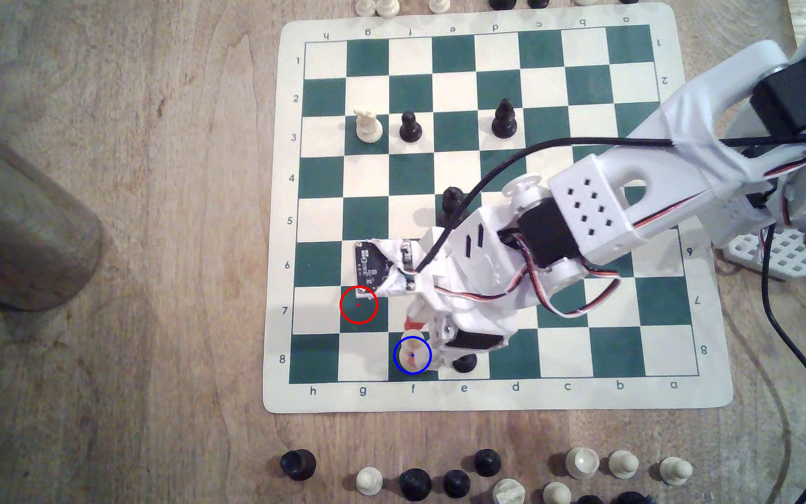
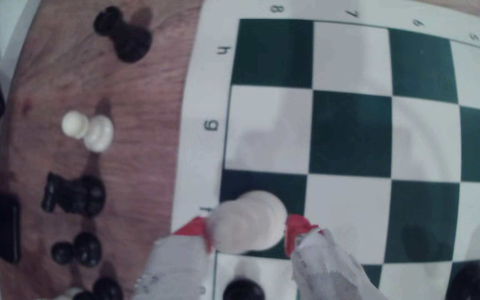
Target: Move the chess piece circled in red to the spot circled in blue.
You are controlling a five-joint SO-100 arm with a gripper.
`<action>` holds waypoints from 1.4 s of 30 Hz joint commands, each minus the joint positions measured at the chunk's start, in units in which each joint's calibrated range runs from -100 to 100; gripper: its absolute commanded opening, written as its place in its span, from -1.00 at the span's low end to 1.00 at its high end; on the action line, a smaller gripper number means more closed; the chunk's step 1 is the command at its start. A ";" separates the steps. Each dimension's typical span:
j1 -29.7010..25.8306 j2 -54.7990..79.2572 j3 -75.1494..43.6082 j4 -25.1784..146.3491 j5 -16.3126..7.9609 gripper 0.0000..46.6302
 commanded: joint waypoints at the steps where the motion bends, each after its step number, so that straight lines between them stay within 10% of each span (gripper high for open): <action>1: 0.41 -4.46 -2.13 1.69 0.00 -0.07; 22: -3.50 -16.60 -16.45 33.47 -0.34 0.20; 35: -4.75 -47.76 4.04 49.44 2.10 0.19; 42: 3.54 -63.12 18.72 49.03 6.06 0.05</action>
